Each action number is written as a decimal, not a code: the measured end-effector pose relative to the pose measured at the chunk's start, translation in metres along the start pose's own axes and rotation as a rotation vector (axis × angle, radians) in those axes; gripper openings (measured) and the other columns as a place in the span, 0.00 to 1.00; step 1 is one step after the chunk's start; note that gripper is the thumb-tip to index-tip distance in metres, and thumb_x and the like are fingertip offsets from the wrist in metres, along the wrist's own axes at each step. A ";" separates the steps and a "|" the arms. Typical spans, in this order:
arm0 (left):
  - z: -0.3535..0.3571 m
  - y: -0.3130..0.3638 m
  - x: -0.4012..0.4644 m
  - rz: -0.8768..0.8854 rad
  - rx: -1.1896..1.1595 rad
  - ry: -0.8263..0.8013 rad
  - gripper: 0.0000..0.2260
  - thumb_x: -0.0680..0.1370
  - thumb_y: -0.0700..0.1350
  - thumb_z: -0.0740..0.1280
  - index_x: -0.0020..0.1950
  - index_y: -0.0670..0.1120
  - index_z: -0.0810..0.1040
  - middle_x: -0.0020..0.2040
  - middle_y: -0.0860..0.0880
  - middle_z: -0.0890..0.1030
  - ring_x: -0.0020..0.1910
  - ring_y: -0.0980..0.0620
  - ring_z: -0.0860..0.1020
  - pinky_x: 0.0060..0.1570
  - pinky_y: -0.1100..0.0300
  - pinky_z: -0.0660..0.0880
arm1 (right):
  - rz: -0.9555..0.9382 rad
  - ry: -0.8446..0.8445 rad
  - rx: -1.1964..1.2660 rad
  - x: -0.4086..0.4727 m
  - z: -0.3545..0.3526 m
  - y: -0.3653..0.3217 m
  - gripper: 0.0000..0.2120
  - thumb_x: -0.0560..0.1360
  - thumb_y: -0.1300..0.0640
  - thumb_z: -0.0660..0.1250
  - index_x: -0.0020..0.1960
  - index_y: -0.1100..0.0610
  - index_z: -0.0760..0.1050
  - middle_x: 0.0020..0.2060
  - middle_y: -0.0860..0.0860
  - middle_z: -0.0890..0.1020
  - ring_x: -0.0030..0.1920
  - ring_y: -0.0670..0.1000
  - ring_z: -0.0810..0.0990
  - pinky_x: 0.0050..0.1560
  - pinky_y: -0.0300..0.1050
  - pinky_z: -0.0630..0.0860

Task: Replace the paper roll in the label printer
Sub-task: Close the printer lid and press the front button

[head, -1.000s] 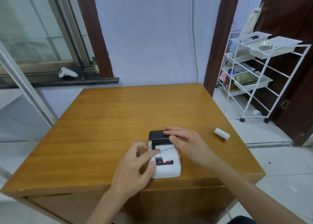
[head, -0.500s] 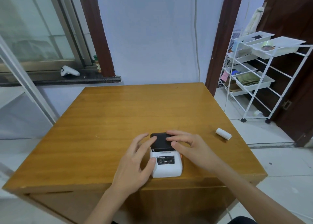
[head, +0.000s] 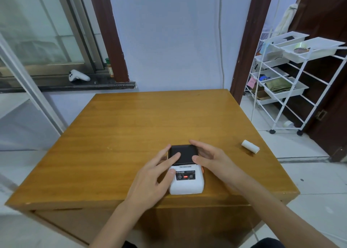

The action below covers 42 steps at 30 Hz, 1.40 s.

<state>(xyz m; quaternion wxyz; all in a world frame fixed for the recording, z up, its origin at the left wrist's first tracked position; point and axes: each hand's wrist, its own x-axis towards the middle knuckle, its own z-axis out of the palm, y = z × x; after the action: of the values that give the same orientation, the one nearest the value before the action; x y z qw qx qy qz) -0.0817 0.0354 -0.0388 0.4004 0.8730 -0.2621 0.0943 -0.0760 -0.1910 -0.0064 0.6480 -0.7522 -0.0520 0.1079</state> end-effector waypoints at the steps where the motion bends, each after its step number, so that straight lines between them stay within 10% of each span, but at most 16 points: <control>1: 0.000 0.000 0.000 0.002 -0.001 0.000 0.19 0.80 0.59 0.56 0.70 0.62 0.71 0.76 0.64 0.60 0.71 0.64 0.65 0.64 0.61 0.70 | 0.005 -0.002 -0.001 0.000 0.000 0.000 0.25 0.77 0.62 0.66 0.72 0.50 0.68 0.67 0.42 0.73 0.61 0.30 0.72 0.51 0.23 0.72; 13: -0.016 0.006 -0.002 -0.027 0.153 -0.311 0.36 0.71 0.69 0.65 0.75 0.67 0.53 0.76 0.70 0.40 0.73 0.67 0.56 0.68 0.59 0.65 | 0.064 -0.053 0.021 -0.004 -0.002 -0.002 0.31 0.75 0.56 0.70 0.74 0.43 0.63 0.75 0.46 0.66 0.74 0.44 0.64 0.75 0.51 0.61; 20: -0.011 0.005 0.004 -0.084 0.220 -0.323 0.43 0.64 0.73 0.68 0.69 0.77 0.42 0.76 0.69 0.37 0.75 0.59 0.56 0.68 0.55 0.64 | -0.006 0.025 -0.043 -0.017 0.005 0.004 0.30 0.78 0.54 0.65 0.77 0.49 0.58 0.74 0.44 0.66 0.71 0.39 0.66 0.64 0.31 0.67; 26: -0.010 0.008 0.004 -0.110 0.229 -0.316 0.47 0.65 0.72 0.69 0.71 0.74 0.38 0.76 0.69 0.38 0.76 0.59 0.54 0.68 0.56 0.64 | 0.004 -0.027 -0.128 -0.021 0.016 0.007 0.40 0.75 0.56 0.70 0.78 0.46 0.50 0.69 0.38 0.67 0.66 0.37 0.69 0.64 0.34 0.70; 33: -0.010 0.011 0.005 -0.189 0.182 -0.271 0.57 0.63 0.68 0.74 0.76 0.63 0.35 0.78 0.59 0.54 0.74 0.59 0.59 0.68 0.57 0.63 | -0.024 -0.064 -0.132 -0.021 0.016 0.002 0.31 0.76 0.68 0.65 0.56 0.32 0.59 0.55 0.30 0.68 0.49 0.18 0.70 0.47 0.19 0.68; 42: -0.008 0.013 0.006 -0.253 0.183 -0.283 0.59 0.62 0.69 0.74 0.77 0.60 0.34 0.77 0.58 0.58 0.72 0.59 0.60 0.62 0.61 0.64 | 0.024 -0.047 -0.149 -0.013 0.013 0.008 0.37 0.76 0.63 0.67 0.77 0.46 0.52 0.64 0.35 0.66 0.61 0.28 0.66 0.48 0.18 0.67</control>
<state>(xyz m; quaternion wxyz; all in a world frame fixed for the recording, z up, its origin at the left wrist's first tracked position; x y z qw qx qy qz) -0.0836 0.0325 -0.0224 0.2875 0.9361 -0.1943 -0.0570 -0.0925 -0.1831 -0.0151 0.5873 -0.7963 -0.0661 0.1291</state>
